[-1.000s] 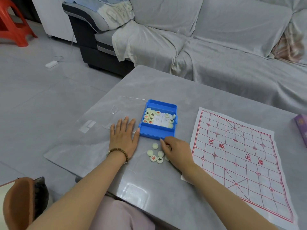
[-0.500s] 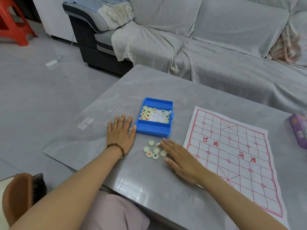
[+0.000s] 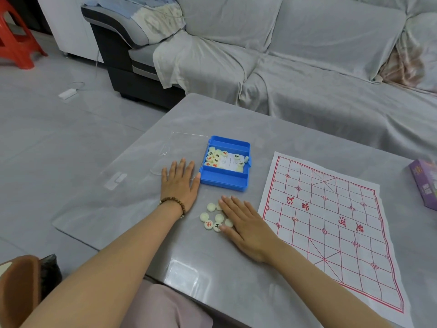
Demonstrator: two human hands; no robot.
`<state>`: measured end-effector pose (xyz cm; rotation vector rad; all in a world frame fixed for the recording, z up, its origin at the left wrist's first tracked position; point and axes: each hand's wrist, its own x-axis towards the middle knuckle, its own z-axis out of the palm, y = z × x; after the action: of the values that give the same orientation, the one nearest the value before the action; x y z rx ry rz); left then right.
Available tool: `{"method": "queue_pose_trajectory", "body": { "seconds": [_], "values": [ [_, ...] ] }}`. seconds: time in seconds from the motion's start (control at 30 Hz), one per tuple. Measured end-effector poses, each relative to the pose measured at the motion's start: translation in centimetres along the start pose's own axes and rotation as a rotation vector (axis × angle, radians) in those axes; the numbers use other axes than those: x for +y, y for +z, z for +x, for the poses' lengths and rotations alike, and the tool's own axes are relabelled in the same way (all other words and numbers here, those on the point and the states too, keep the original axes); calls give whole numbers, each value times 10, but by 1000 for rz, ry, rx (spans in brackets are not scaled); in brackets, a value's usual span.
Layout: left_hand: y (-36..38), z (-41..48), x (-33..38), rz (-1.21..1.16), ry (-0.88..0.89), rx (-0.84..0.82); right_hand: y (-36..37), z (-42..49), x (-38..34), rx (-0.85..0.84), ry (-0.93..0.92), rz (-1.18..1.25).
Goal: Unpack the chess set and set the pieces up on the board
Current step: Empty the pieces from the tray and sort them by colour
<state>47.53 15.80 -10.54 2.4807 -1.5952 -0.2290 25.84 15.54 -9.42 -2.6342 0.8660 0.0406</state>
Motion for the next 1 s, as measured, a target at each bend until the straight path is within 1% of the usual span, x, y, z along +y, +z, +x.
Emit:
{"method": "queue_pose_trajectory", "body": {
  "seconds": [0.17,0.27,0.37,0.47,0.5,0.53,0.57,0.63,0.7,0.73,0.83,0.87,1.0],
  "values": [
    [2,0,0,-15,0,23,1,4,0,27,2,31],
    [3,0,0,-13,-1,26,3,2,1,54,54,61],
    [2,0,-1,-23,3,15,8,-2,-6,-9,43,12],
    [2,1,-1,-66,5,10,-3,1,-16,-72,-15,57],
    [1,1,-1,-96,-2,27,-12,6,-17,-47,-35,66],
    [1,2,-2,-132,-23,63,-21,13,-15,19,-47,67],
    [1,2,-4,-165,-62,117,-32,22,-12,104,-31,85],
    [1,1,-7,-193,-133,202,-53,46,-6,267,97,277],
    [3,2,-7,-172,-127,188,-65,81,5,349,236,515],
    [3,2,-6,-159,-118,164,-67,100,12,346,296,549],
    [4,2,-5,-138,-132,126,-61,149,25,222,447,504],
    [4,2,-5,-140,-135,123,-56,160,25,209,474,456],
    [2,2,-4,-138,-145,112,-40,176,15,262,475,214]
  ]
}}
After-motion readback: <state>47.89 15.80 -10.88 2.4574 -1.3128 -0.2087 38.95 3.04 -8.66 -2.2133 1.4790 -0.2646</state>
